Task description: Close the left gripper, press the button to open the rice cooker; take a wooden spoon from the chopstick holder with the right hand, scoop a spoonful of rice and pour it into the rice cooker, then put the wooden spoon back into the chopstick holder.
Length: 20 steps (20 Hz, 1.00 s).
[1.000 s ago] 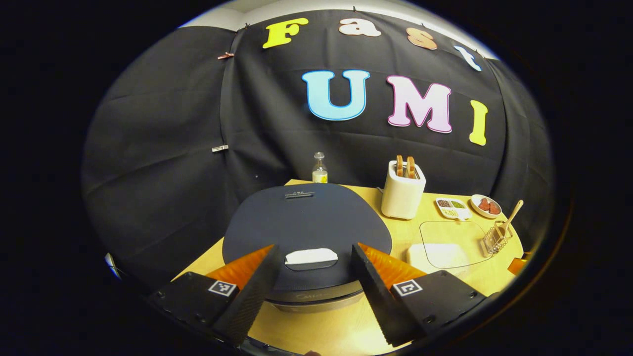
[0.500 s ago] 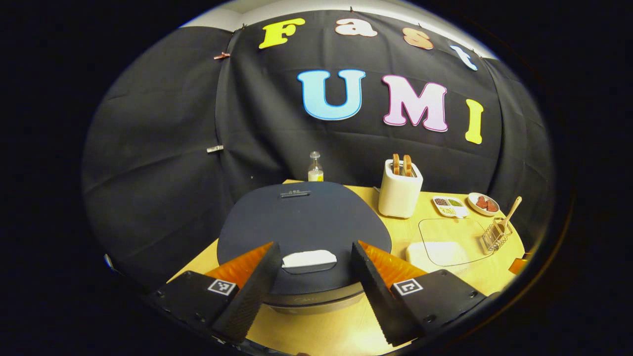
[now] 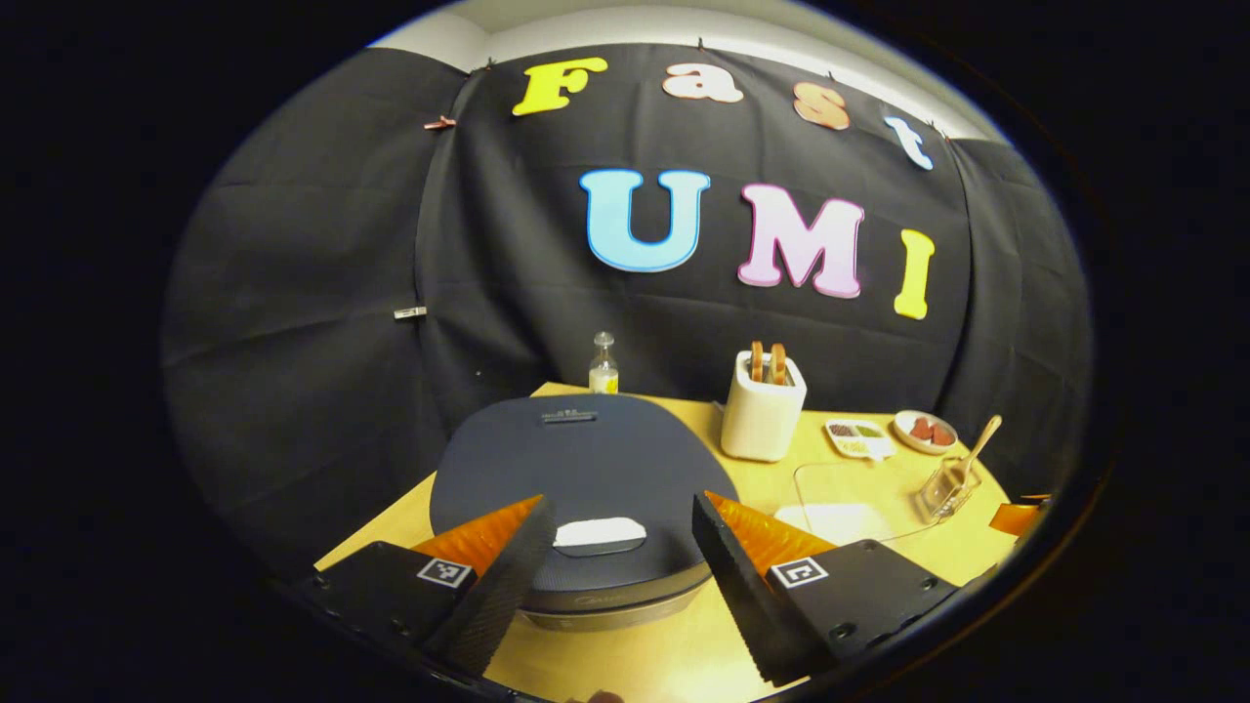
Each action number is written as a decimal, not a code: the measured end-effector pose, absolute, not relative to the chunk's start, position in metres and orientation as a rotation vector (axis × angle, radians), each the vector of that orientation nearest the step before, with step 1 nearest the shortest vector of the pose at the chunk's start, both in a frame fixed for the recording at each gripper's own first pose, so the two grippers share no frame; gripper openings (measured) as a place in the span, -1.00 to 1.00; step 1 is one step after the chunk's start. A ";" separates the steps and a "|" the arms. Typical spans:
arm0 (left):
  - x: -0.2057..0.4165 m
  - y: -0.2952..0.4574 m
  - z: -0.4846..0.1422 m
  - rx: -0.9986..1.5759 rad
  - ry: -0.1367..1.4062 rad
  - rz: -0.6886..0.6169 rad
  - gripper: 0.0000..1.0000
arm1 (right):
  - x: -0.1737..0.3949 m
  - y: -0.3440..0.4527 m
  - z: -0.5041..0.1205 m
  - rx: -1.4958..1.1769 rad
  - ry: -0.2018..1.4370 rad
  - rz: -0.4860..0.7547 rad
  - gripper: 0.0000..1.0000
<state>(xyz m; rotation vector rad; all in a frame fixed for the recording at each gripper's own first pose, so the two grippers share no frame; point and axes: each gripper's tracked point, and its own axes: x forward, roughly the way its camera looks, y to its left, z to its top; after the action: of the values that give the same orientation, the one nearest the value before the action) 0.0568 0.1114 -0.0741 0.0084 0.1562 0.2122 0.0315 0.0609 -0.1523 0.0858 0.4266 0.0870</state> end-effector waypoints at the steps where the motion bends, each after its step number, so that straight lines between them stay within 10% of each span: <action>1: 0.055 0.106 -0.062 0.003 0.127 0.202 0.90 | 0.034 0.062 -0.141 0.083 0.400 0.090 0.98; 20: 0.024 0.007 0.030 0.073 -0.049 0.028 0.90 | 0.015 0.021 -0.024 -0.099 0.099 0.066 0.97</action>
<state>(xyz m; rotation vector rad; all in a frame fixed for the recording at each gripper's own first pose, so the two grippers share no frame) 0.0236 0.0072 0.0302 0.0727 -0.0492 0.0283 0.0153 0.0211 -0.0242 -0.0985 0.0994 0.0662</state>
